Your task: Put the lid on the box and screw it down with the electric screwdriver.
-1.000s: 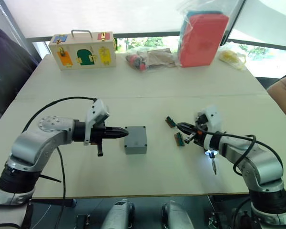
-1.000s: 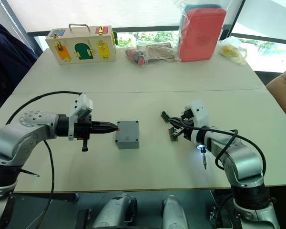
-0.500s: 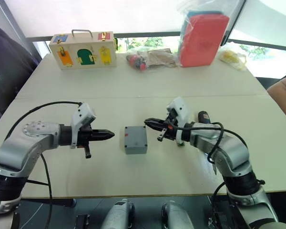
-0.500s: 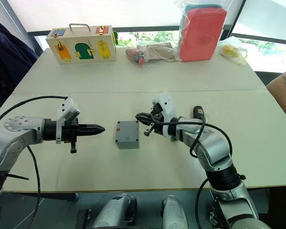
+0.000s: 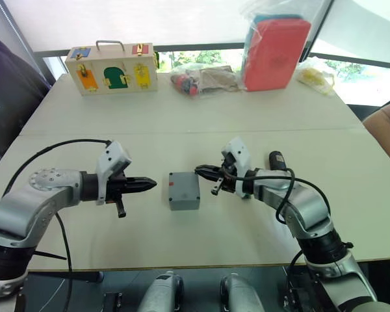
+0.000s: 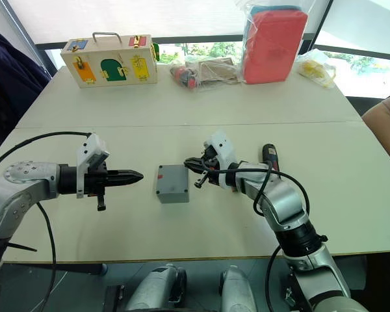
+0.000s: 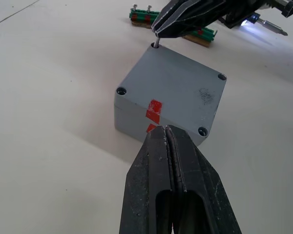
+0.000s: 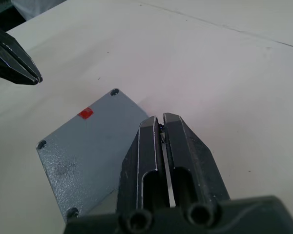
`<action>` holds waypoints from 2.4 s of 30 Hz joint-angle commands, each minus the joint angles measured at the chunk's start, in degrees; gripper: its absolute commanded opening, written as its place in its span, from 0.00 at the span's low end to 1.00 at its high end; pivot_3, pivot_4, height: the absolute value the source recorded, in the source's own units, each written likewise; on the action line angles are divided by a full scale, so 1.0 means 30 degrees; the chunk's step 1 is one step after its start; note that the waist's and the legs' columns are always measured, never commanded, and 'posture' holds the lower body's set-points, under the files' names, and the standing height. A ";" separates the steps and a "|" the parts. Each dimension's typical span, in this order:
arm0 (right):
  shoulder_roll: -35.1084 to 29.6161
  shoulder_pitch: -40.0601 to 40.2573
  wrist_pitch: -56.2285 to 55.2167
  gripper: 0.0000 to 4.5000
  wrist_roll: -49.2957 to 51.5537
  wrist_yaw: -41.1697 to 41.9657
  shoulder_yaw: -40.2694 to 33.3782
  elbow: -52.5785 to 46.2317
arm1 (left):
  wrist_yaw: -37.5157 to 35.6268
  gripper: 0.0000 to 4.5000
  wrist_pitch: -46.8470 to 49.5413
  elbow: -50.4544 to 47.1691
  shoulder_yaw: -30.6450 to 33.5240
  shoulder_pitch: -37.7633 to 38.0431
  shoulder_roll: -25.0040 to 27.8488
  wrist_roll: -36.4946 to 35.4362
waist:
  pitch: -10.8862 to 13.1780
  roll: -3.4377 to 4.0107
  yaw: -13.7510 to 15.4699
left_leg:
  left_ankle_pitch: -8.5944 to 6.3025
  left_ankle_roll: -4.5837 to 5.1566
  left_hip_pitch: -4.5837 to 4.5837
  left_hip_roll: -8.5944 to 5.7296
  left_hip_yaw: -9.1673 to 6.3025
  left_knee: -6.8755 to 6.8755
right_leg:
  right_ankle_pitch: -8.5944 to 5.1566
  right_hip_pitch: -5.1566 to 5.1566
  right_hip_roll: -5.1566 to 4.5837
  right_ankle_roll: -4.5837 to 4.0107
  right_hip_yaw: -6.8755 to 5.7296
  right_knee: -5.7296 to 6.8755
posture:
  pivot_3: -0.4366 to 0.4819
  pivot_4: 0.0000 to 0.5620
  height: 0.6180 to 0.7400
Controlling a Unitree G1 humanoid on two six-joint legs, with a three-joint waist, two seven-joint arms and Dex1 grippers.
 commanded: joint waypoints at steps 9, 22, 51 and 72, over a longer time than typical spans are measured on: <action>0.0546 -0.0167 -0.0329 0.16 -0.0327 -0.0056 -0.0208 -0.0338 | -0.0049 0.00 -0.0100 -0.0295 0.0158 -0.0728 -0.0135 -0.0245 | 0.0000 0.0000 0.0006 | 0.0015 -0.0026 0.0000 0.0000 -0.0001 0.0000 | 0.0000 0.0000 0.0000 0.0000 0.0000 0.0000 | 0.48 0.27 1.00; -0.2239 -0.2194 0.7908 0.64 0.3933 -0.1269 -0.6873 -0.3057 | -0.0822 0.00 -0.0255 -0.0585 -0.0521 -0.2942 -0.0820 -0.0702 | 0.0004 0.0003 0.0131 | 0.0015 -0.0027 -0.0005 -0.0002 -0.0003 0.0002 | 0.0002 0.0007 -0.0009 -0.0002 -0.0003 0.0001 | 0.48 0.27 1.00; -1.2369 -0.8376 1.6777 0.98 1.3733 -0.6012 0.1614 0.8759 | -0.3455 0.00 -0.4849 -0.0745 -0.5473 -0.4271 -0.3586 0.2976 | 0.0006 0.0006 -0.0081 | -0.0098 0.0171 -0.0009 -0.0002 0.0060 0.0019 | 0.0003 0.0032 -0.0078 0.0001 -0.0012 -0.0056 | 0.48 0.27 1.00; -0.9825 -0.9597 1.6400 0.41 0.5693 -0.2924 0.2542 1.1654 | -0.1253 0.00 -0.3820 -0.1338 -0.3342 -0.2396 -0.3134 0.2271 | -0.0042 -0.0095 0.0041 | -0.0101 0.0176 0.0045 -0.0011 0.0031 0.0044 | 0.0004 0.0120 -0.0056 0.0005 -0.0030 -0.0058 | 0.48 0.27 1.00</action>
